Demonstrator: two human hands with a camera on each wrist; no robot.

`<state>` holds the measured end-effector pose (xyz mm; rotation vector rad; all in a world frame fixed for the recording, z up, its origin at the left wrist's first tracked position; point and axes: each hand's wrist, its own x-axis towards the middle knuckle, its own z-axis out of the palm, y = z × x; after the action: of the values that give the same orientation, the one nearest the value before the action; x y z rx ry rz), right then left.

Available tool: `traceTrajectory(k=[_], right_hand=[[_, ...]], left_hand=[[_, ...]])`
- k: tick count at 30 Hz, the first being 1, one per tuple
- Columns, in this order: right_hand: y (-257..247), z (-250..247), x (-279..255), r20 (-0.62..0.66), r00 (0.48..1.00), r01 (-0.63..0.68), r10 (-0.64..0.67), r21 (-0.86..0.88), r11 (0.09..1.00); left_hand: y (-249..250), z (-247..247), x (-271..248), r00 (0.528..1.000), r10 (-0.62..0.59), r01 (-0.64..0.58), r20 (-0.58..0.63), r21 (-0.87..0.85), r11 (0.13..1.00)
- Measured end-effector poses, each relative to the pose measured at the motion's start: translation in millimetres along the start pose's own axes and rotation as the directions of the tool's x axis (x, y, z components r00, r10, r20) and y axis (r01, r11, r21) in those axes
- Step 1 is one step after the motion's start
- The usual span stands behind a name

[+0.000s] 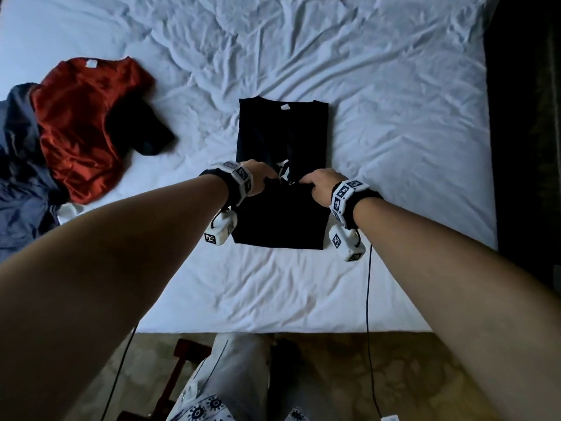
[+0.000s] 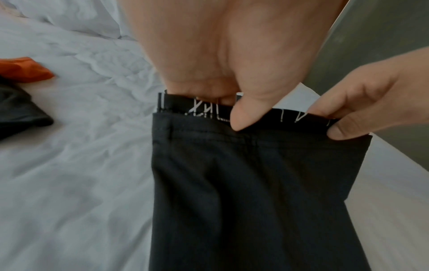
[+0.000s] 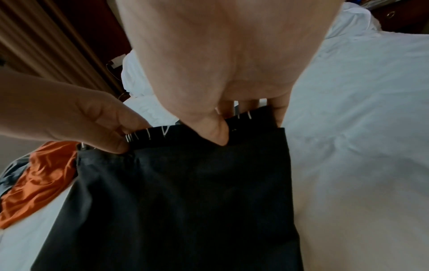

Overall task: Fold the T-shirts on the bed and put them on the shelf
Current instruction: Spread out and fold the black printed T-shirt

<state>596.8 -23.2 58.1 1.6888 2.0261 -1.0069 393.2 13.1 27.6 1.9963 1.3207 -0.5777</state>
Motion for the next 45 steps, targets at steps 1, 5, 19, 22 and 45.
traceTrajectory(k=[1,5,19,22,45], right_hand=[[0.0,-5.3,9.4,0.03,1.0,-0.004,0.004,-0.015,1.0],[2.3,-14.2,42.2,0.077,0.994,-0.072,0.075,-0.046,0.996],[42.4,30.6,79.2,-0.236,0.926,-0.213,0.295,0.319,0.923],[43.6,43.2,65.0,-0.285,0.845,-0.277,0.452,0.491,0.826],[133.5,211.3,64.4,0.377,0.712,-0.66,0.592,0.649,0.38]], left_hand=[[-2.8,-3.8,10.3,1.0,-0.003,0.003,0.013,-0.005,1.0],[-9.1,-11.3,45.1,0.999,-0.048,0.048,0.025,-0.014,0.999],[-54.4,19.3,52.8,0.894,-0.377,0.243,-0.244,-0.442,0.863],[-57.9,38.6,34.1,0.843,-0.524,0.335,-0.122,-0.642,0.689],[-52.5,108.7,-19.9,0.902,-0.393,0.356,0.176,-0.818,0.452]])
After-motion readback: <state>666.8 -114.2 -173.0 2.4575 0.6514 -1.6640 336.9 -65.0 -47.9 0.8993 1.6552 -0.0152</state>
